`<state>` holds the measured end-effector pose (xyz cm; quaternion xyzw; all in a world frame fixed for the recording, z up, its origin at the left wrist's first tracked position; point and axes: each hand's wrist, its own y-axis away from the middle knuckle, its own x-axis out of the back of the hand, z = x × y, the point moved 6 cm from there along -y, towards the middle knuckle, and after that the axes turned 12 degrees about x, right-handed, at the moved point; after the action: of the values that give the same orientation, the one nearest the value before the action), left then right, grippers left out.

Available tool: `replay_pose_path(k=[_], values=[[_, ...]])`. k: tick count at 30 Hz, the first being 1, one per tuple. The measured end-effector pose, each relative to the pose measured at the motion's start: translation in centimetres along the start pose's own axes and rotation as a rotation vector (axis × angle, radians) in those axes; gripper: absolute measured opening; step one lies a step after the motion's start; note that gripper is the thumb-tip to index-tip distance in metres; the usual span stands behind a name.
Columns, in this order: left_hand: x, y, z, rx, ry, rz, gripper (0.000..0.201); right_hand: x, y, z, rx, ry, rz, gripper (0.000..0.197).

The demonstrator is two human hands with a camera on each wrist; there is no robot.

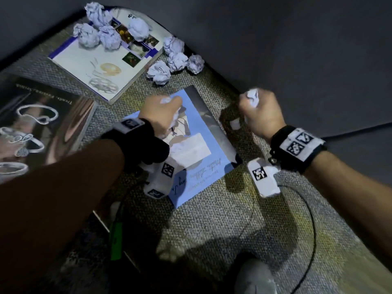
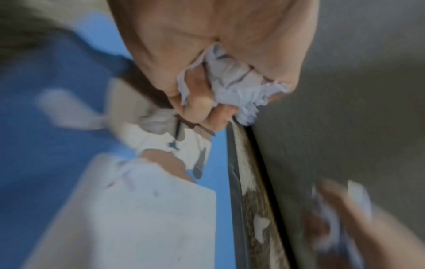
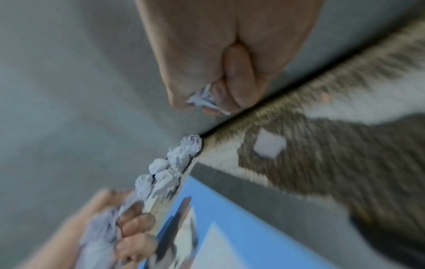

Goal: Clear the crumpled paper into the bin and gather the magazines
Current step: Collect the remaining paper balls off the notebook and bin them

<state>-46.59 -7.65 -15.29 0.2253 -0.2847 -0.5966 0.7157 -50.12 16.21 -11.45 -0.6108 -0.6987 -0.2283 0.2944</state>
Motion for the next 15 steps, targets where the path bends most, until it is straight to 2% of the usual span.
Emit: replay_pose_path(k=[2, 4, 7, 9, 10, 12, 13, 15], values=[[0.9, 0.4, -2.4, 0.175, 0.243, -0.090, 0.022, -1.5, 2.4, 0.6, -0.094, -0.136, -0.052, 0.032], [1.9, 0.9, -4.2, 0.265, 0.363, -0.151, 0.026, -3.0, 4.9, 0.7, -0.190, -0.239, -0.093, 0.035], [3.1, 2.6, -4.9, 0.312, 0.519, -0.242, 0.036, -3.5, 6.4, 0.2, -0.351, -0.441, -0.025, 0.036], [4.4, 3.6, -4.4, 0.308, 0.572, -0.239, 0.038, -2.9, 5.8, -0.3, -0.365, -0.459, 0.001, 0.030], [5.1, 4.1, -4.2, 0.314, 0.581, -0.239, 0.038, -2.5, 5.3, -0.5, -0.334, -0.380, -0.010, 0.024], [6.2, 4.5, -3.7, 0.331, 0.549, -0.287, 0.034, -1.3, 3.9, -0.3, -0.254, -0.054, -0.091, 0.018], [6.6, 4.6, -3.4, 0.302, 0.447, -0.273, 0.030, -0.9, 3.4, 0.0, -0.223, 0.120, -0.150, 0.024], [7.2, 4.7, -2.5, 0.118, -0.002, -0.118, 0.023, -0.5, 3.2, 0.7, -0.150, 0.342, -0.290, 0.044]])
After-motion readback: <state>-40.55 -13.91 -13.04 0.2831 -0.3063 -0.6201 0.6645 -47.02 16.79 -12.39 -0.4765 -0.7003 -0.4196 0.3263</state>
